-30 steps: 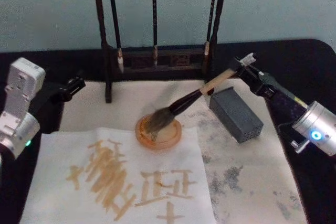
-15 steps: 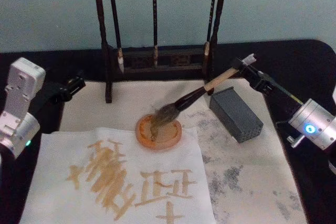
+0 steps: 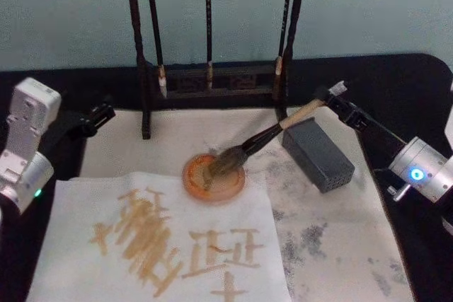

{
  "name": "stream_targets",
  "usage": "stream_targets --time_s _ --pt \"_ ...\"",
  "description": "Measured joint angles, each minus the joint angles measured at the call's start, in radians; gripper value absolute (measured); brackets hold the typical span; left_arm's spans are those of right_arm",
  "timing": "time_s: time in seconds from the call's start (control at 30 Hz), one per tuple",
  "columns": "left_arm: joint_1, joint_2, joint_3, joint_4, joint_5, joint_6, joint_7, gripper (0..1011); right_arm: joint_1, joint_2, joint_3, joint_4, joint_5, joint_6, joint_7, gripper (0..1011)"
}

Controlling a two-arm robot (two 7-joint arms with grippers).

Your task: Pick up the brush from the inkstone, write on the paper, then place the brush back to its original position.

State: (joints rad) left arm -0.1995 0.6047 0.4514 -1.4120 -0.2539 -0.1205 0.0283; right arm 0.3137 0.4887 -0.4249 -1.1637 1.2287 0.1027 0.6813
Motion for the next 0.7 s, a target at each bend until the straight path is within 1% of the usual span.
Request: stream_targets --time_s 0.37,0.7 --pt "0.000 0.000 0.000 0.000 0.000 0.000 0.000 1002 0.015 -0.006 -0.001 0.041 0.019 0.033 -0.017 165" --pt "0.000 0.000 0.000 0.000 0.000 0.000 0.000 1002 0.023 -0.009 -0.002 0.062 0.031 0.054 -0.047 165"
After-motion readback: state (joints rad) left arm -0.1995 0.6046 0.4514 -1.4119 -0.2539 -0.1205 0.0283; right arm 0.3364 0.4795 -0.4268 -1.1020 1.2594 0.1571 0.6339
